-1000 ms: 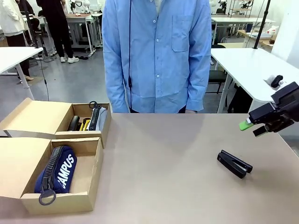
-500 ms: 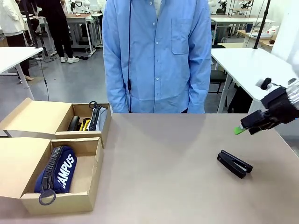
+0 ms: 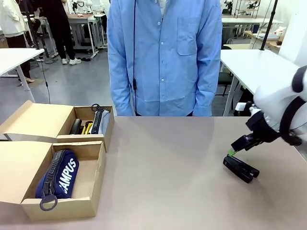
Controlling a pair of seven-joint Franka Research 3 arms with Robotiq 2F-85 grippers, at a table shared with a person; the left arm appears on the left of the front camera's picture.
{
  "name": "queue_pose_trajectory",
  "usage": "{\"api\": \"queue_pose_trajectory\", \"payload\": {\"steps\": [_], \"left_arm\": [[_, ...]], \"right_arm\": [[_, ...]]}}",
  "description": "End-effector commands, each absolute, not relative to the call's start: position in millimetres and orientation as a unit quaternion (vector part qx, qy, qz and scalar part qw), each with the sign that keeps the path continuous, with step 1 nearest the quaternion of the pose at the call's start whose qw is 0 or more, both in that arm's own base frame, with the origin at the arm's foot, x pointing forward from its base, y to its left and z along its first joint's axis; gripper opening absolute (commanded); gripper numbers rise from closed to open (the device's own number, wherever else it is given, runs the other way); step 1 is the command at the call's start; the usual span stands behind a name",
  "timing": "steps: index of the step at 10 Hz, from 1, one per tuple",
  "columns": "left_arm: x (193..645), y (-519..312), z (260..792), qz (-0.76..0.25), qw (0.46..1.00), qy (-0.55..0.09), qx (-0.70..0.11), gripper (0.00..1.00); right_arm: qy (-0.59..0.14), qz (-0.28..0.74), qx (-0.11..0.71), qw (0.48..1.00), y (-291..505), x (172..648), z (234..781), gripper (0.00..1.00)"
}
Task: Place items inside the box.
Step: Pick up a Pencil pouch or Stapler and place it inside the Mailer Box closest to the robot.
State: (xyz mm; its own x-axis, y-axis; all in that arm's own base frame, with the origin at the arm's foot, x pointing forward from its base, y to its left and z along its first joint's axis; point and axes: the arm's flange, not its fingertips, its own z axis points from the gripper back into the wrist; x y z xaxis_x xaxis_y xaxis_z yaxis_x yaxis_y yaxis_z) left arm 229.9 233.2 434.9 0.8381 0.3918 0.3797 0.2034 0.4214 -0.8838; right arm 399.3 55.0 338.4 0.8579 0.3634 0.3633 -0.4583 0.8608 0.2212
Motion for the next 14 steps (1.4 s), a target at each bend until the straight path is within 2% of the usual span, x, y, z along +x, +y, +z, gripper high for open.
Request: {"api": "queue_pose_trajectory", "payload": {"steps": [1,4,6,7,8,9,10,12,13,14], "left_arm": [[231.3,232.3,437.0,0.052,0.788,-0.291,-0.540,1.00],[231.3,232.3,437.0,0.052,0.788,-0.291,-0.540,1.00],[231.3,232.3,437.0,0.052,0.788,-0.291,-0.540,1.00],[231.3,232.3,437.0,0.052,0.788,-0.291,-0.540,1.00],[231.3,232.3,437.0,0.052,0.788,-0.291,-0.540,1.00],[231.3,232.3,437.0,0.052,0.788,-0.291,-0.540,1.00],[231.3,232.3,437.0,0.052,0.788,-0.291,-0.540,1.00],[231.3,232.3,437.0,0.052,0.788,-0.291,-0.540,1.00],[231.3,232.3,437.0,0.052,0.788,-0.291,-0.540,1.00],[231.3,232.3,437.0,0.052,0.788,-0.291,-0.540,1.00]], "right_arm": [[-0.142,0.237,0.111,0.955,54.5,382.1,307.0,1.00],[-0.115,0.252,0.089,0.957,59.2,377.2,281.5,1.00],[-0.121,0.252,0.103,0.955,57.3,374.6,283.2,1.00],[-0.123,0.256,0.114,0.952,56.1,372.7,285.7,0.93],[-0.111,0.254,0.115,0.954,56.4,373.1,286.5,0.41],[-0.109,0.255,0.124,0.953,56.2,372.8,286.5,0.34],[-0.111,0.255,0.128,0.952,54.7,372.2,287.9,0.00],[-0.116,0.256,0.141,0.949,52.1,369.3,294.6,0.00],[-0.116,0.258,0.145,0.948,52.1,367.6,298.2,0.13],[-0.115,0.258,0.146,0.948,51.9,367.2,299.6,0.03]]}}
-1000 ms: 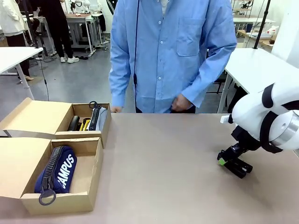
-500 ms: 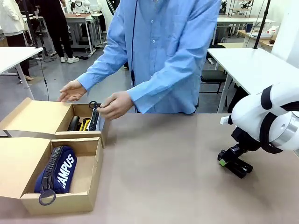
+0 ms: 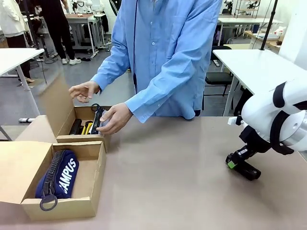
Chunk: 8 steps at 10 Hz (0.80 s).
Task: Place items inside the box.
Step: Pick up a Pencil pouch or Stapler and place it inside the Mailer Box closest to the robot.
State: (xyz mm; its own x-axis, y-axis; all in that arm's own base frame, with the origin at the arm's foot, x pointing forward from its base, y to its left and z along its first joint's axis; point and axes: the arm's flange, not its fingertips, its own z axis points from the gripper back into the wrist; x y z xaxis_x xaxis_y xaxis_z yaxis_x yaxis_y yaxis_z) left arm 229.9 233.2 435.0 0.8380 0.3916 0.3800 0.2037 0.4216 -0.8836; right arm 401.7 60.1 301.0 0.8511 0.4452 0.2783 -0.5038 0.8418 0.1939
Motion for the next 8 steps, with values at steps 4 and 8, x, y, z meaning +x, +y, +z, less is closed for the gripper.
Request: {"api": "queue_pose_trajectory", "payload": {"steps": [4,8], "left_arm": [[231.3,232.3,437.0,0.052,0.788,-0.291,-0.540,1.00],[231.3,232.3,437.0,0.052,0.788,-0.291,-0.540,1.00]], "right_arm": [[-0.105,0.213,0.153,0.959,62.3,353.2,331.3,0.00],[-0.120,0.126,0.243,0.954,157.5,282.4,437.2,0.21]]}}
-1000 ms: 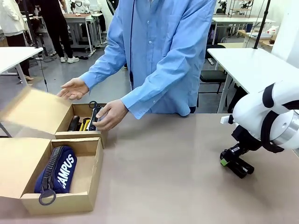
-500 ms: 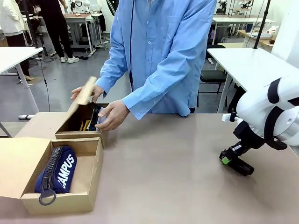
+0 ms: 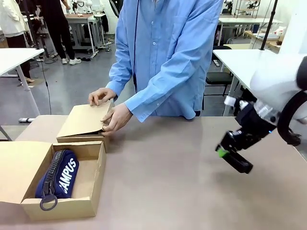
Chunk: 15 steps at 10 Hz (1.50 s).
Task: Place items inside the box.
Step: Pick up a Pencil pouch or Stapler and place it inside the Mailer Box closest to the robot.
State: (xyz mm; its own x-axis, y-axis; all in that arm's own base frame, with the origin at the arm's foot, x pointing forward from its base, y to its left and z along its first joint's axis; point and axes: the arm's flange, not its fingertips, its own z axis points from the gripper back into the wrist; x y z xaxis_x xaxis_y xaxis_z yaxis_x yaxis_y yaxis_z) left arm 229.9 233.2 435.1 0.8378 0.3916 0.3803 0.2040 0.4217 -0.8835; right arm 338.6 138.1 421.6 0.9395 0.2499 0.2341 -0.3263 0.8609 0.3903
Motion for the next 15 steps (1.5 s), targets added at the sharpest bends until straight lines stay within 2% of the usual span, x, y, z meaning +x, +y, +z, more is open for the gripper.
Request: {"api": "queue_pose_trajectory", "payload": {"steps": [1,3,5,6,8,9,10,12,13,15], "left_arm": [[231.3,232.3,437.0,0.052,0.788,-0.291,-0.540,1.00],[231.3,232.3,437.0,0.052,0.788,-0.291,-0.540,1.00],[231.3,232.3,437.0,0.052,0.788,-0.291,-0.540,1.00],[231.3,232.3,437.0,0.052,0.788,-0.291,-0.540,1.00],[231.3,232.3,437.0,0.052,0.788,-0.291,-0.540,1.00],[231.3,232.3,437.0,0.052,0.788,-0.291,-0.540,1.00],[231.3,232.3,437.0,0.052,0.788,-0.291,-0.540,1.00],[231.3,232.3,437.0,0.052,0.788,-0.291,-0.540,1.00],[231.3,232.3,437.0,0.052,0.788,-0.291,-0.540,1.00],[231.3,232.3,437.0,0.052,0.788,-0.291,-0.540,1.00]], "right_arm": [[-0.131,0.124,0.304,0.935,191.8,265.1,448.9,0.21],[-0.060,0.129,0.385,0.912,246.1,232.0,445.6,0.21],[0.017,0.076,0.417,0.906,236.1,239.5,439.8,0.21],[-0.052,0.141,0.381,0.912,267.7,237.9,471.5,0.21],[-0.052,0.141,0.381,0.912,267.7,237.9,471.5,0.21],[-0.025,0.129,0.391,0.911,270.8,241.0,462.9,0.41],[-0.058,0.087,0.396,0.912,284.2,244.0,460.8,0.41],[-0.108,-0.063,0.436,0.891,307.7,272.4,461.2,0.41],[-0.132,-0.112,0.419,0.891,305.5,282.5,458.9,0.41],[-0.103,-0.106,0.427,0.892,302.5,283.7,454.2,0.41]]}}
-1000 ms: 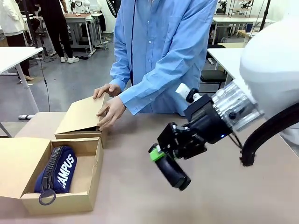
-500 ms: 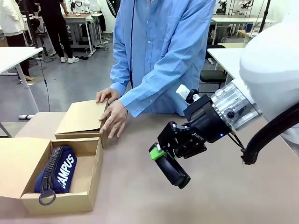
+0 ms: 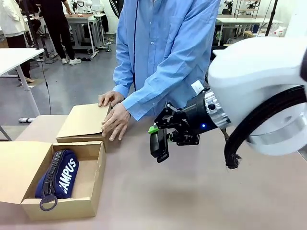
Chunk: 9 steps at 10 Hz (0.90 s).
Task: Place items inside the box.
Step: Pick up a Pencil pouch or Stapler and place it inside the Mailer Box closest to the robot.
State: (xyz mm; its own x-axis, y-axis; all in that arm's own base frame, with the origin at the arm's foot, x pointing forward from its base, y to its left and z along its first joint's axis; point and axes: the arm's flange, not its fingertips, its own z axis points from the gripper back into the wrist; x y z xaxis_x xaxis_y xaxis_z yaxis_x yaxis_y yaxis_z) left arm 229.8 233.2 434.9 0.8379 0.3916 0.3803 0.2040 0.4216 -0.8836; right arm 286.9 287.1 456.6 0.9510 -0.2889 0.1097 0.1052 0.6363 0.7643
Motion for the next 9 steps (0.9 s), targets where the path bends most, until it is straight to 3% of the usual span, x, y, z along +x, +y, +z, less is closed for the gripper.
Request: {"api": "queue_pose_trajectory", "payload": {"steps": [1,2,9], "left_arm": [[231.3,232.3,437.0,0.052,0.788,-0.291,-0.540,1.00],[231.3,232.3,437.0,0.052,0.788,-0.291,-0.540,1.00],[231.3,232.3,437.0,0.052,0.788,-0.291,-0.540,1.00]], "right_arm": [[-0.071,-0.073,0.415,0.904,299.9,281.6,450.7,0.41],[-0.111,-0.110,0.412,0.898,287.1,286.9,456.6,0.41],[-0.111,-0.110,0.412,0.898,287.1,286.9,456.6,0.41]]}}
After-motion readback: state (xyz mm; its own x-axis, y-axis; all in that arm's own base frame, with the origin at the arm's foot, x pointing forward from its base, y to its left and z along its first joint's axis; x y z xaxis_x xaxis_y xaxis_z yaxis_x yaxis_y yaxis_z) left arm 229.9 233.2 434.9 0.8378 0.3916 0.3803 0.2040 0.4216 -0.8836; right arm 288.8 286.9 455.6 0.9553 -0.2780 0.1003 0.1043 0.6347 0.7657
